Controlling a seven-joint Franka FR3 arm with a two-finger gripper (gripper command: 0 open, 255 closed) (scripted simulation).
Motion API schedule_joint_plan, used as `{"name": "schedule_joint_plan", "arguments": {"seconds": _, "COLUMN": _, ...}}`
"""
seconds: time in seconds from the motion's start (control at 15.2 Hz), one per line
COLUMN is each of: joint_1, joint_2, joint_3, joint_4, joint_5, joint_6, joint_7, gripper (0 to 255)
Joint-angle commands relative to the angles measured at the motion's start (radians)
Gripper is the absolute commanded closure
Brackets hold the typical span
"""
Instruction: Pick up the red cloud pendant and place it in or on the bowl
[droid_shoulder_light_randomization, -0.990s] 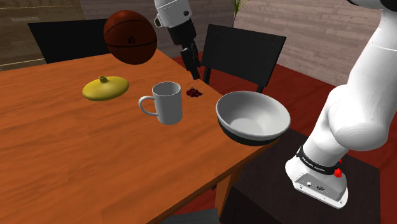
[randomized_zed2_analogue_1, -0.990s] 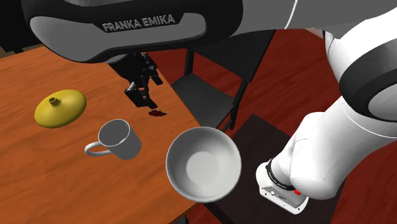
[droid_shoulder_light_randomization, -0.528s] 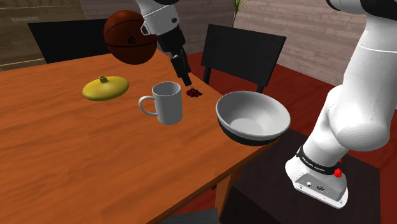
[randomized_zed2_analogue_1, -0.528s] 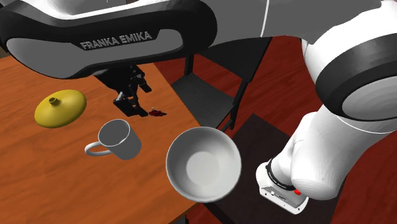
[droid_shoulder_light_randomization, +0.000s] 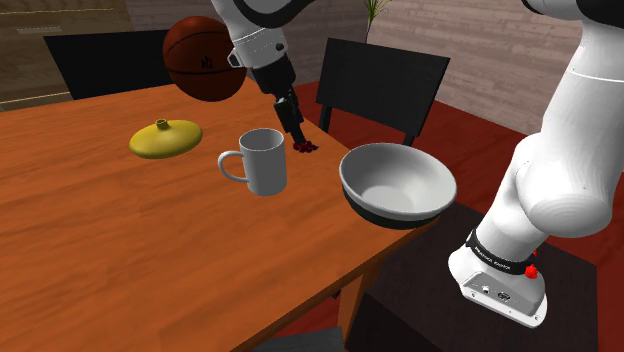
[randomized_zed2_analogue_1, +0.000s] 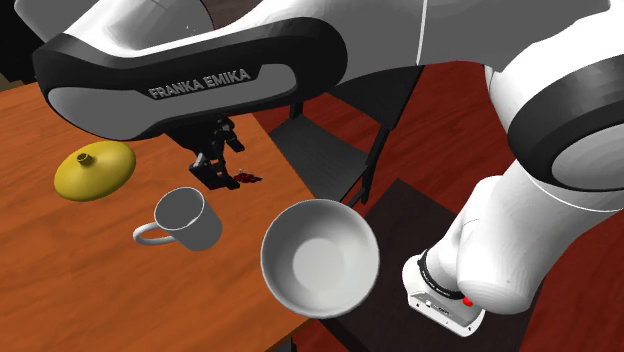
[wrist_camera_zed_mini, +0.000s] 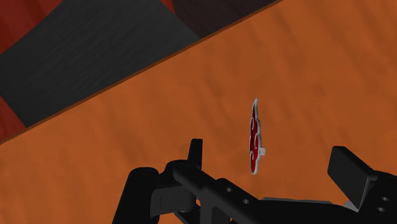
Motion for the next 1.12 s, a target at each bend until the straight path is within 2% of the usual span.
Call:
{"name": "schedule_joint_plan", "arguments": {"seconds": 0.0, "joint_1": 0.000, "joint_2": 0.000, "joint_3": 0.000, "joint_4": -0.001, "joint_5": 0.000, "joint_6": 0.001, "joint_7": 0.000, "gripper": 0}}
{"name": "schedule_joint_plan", "arguments": {"seconds": 0.13, "joint_1": 0.000, "joint_2": 0.000, "joint_3": 0.000, "joint_4": -0.001, "joint_5": 0.000, "joint_6": 0.000, "joint_7": 0.000, "gripper": 0}}
{"name": "schedule_joint_plan", "arguments": {"seconds": 0.2, "joint_1": 0.000, "joint_2": 0.000, "joint_3": 0.000, "joint_4": -0.001, "joint_5": 0.000, "joint_6": 0.000, "joint_7": 0.000, "gripper": 255}}
{"name": "schedule_joint_plan", "arguments": {"seconds": 0.92, "joint_1": 0.000, "joint_2": -0.001, "joint_3": 0.000, "joint_4": 0.006, "joint_5": 0.000, "joint_6": -0.006, "joint_7": -0.001, "gripper": 255}}
{"name": "schedule_joint_plan", "arguments": {"seconds": 0.99, "joint_1": 0.000, "joint_2": -0.001, "joint_3": 0.000, "joint_4": 0.006, "joint_5": 0.000, "joint_6": -0.006, "joint_7": -0.001, "gripper": 0}}
{"name": "schedule_joint_plan", "arguments": {"seconds": 1.06, "joint_1": -0.051, "joint_2": 0.228, "joint_3": -0.052, "joint_4": 0.280, "joint_5": 0.174, "joint_6": -0.268, "joint_7": 0.147, "gripper": 0}}
